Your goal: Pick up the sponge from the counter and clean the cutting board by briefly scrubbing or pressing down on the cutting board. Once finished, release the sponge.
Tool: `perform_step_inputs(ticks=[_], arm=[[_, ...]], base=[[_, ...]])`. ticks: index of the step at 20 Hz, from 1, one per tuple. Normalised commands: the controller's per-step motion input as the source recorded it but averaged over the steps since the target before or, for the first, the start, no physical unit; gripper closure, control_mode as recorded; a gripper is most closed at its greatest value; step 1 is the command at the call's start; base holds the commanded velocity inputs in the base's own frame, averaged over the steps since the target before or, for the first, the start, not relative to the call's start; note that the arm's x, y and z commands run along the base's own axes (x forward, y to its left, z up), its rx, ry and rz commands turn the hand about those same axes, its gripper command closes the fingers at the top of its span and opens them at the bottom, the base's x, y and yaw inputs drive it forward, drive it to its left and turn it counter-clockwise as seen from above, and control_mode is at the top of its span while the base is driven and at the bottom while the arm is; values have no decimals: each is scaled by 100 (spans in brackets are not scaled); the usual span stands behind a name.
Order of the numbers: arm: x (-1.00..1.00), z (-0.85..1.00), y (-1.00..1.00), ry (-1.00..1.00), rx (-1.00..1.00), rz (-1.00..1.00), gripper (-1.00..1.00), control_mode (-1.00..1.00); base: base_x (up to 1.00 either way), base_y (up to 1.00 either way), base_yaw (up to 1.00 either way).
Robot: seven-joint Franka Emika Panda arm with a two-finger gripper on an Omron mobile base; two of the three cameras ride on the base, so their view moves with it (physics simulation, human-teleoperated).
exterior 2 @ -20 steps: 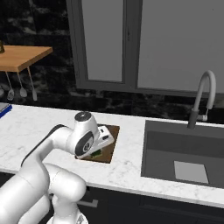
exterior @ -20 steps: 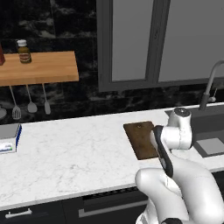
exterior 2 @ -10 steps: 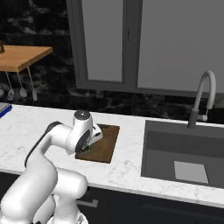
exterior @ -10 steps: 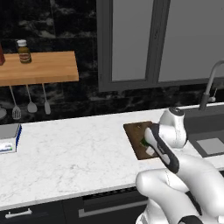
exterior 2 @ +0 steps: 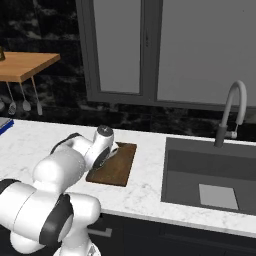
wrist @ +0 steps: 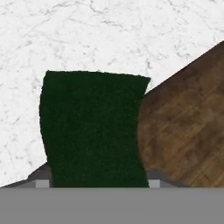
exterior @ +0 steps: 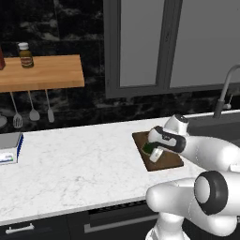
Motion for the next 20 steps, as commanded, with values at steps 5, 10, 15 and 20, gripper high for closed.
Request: perform_step_inputs(ticks=[5, 10, 15, 20], arm=[[17, 0, -57, -1, 3, -7, 100, -100], [-1, -5, -57, 1, 1, -10, 100, -100], [0, 0, -3, 1, 0, -2, 100, -100], [0, 4, 20, 2, 0, 0, 100, -100]], base=[[0, 0, 0], [0, 0, 0], [0, 0, 0], [0, 0, 0]])
